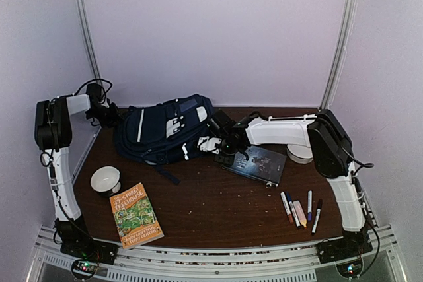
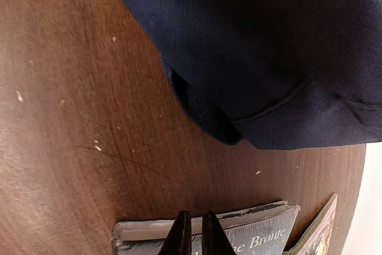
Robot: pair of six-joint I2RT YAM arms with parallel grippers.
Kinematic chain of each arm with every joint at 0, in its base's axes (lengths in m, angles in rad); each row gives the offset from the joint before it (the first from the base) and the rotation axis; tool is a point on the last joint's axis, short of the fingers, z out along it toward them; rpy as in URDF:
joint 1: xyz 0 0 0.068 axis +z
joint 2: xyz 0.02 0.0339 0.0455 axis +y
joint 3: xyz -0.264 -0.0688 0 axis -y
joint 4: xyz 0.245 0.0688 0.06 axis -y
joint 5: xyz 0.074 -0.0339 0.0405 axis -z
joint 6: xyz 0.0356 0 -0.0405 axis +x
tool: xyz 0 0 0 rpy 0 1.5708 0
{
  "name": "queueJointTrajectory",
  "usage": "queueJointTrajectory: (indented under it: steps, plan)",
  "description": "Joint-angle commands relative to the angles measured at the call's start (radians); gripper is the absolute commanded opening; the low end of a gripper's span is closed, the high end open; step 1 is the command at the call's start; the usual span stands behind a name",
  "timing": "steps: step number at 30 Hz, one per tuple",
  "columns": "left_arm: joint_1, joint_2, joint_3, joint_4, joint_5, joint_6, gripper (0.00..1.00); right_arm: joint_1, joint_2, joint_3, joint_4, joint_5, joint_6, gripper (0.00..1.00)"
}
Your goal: Pack the student bag
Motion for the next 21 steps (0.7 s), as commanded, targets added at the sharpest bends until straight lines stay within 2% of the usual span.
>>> queueJointTrajectory:
  steps: [1,4,6,13,21]
  plan:
    - [-0.032,0.012,-0.025,0.021,0.029,0.028,0.17,0.004,0.022,0.004,0.029,0.126,-0.052,0.07]
    - [-0.048,-0.005,-0.043,0.018,0.027,0.044,0.00,0.006,0.029,-0.006,-0.026,0.129,-0.074,0.06]
    - [-0.059,-0.032,-0.063,0.018,0.026,0.050,0.00,0.013,0.019,-0.016,-0.089,0.142,-0.071,0.05]
    - [-0.115,-0.137,-0.154,0.004,0.009,0.076,0.00,0.022,-0.149,-0.289,-0.118,0.096,-0.047,0.04]
    - [-0.259,-0.305,-0.334,0.026,-0.007,0.053,0.00,0.027,-0.293,-0.474,-0.158,0.030,0.018,0.04]
